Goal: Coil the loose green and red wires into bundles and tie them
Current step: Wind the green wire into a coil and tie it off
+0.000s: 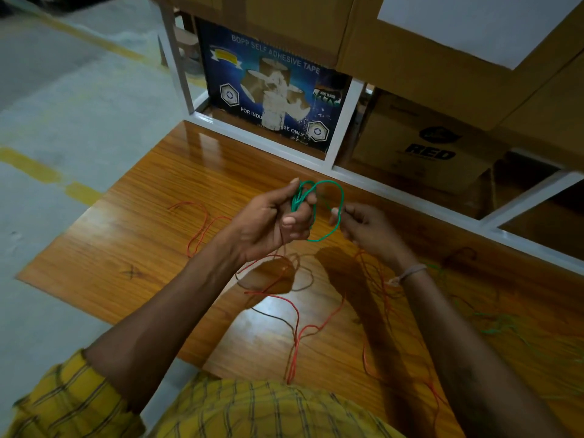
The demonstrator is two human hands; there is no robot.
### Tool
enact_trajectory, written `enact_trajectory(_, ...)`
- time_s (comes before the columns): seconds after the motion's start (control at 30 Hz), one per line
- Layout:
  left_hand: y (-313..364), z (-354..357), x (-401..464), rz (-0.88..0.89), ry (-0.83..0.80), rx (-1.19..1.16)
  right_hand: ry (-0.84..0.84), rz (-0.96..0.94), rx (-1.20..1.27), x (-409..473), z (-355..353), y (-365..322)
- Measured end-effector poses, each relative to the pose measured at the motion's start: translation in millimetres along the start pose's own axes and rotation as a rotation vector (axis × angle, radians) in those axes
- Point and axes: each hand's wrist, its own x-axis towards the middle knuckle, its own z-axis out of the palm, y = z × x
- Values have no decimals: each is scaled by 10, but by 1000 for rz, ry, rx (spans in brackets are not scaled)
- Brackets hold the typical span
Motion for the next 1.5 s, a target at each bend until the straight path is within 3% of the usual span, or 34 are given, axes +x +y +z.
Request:
enact_trajectory(0.17,42,58,33,12,-15,-138,-22,-35,-226,-143,124,125)
enact_trajectory(0.33,-20,112,142,105,163,-190,-224,-145,-534,-284,188,3)
enact_trajectory(0.43,-66,147,210,184,228,59,-363,-151,-632,-357,154,-159)
enact_trajectory(0.53,-129,94,223,253,389,453,-504,-54,-498,-412,26,-352)
enact_trajectory(0.63,-186,-16,184,214,413,741,-596,61,-354,-458,-154,-508)
enact_trajectory(0.73,-200,-6,135,126,344,914,-577,110,-223,-464,-378,-616)
enact_trajectory(0.93,-192,0,92,-34,132,1127,-402,-7,-42,-346,-699,-699)
enact_trajectory(1.1,-205,9,24,-121,39,851,-220,-170,122,-189,-774,-613)
enact_trajectory(1.27,-143,30,-45,-92,-151,489,22,-109,111,4,-550,-309)
enact_trajectory(1.37,-67,30,-54,-64,-203,279,17,-29,146,-44,-354,-161)
enact_trajectory(1.5,46,35,2,29,-218,16,-123,75,202,-225,-115,14)
